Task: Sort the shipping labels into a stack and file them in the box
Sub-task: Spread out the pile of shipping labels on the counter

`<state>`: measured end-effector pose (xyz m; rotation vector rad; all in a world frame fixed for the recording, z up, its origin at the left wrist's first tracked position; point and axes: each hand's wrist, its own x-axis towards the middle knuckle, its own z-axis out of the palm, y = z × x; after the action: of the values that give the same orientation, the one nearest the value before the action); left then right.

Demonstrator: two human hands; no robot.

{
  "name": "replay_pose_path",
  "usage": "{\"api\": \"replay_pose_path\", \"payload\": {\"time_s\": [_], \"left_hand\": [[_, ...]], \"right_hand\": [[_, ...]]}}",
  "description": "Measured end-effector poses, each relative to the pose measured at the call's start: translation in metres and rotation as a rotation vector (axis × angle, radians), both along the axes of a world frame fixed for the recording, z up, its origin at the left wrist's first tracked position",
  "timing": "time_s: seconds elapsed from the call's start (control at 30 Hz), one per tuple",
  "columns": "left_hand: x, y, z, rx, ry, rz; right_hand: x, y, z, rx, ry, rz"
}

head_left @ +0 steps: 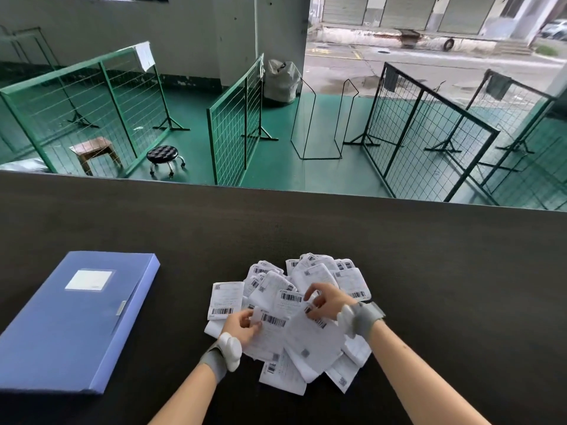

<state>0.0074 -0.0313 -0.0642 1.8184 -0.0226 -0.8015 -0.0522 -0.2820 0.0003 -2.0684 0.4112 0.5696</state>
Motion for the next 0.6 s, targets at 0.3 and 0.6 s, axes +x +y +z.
{"api": "replay_pose_path", "payload": {"time_s": [0.3,0.6], "left_hand": [[-0.004,0.005,-0.017,-0.09,0.075,-0.169],[0.003,0.016,-0.02,0.048,-0.002,0.004]], "right_hand": [[0.029,0.051,-0.027,-0.241,-0.142,0.257],[0.006,0.015,-0.057,-0.323,-0.03,0.076]]}}
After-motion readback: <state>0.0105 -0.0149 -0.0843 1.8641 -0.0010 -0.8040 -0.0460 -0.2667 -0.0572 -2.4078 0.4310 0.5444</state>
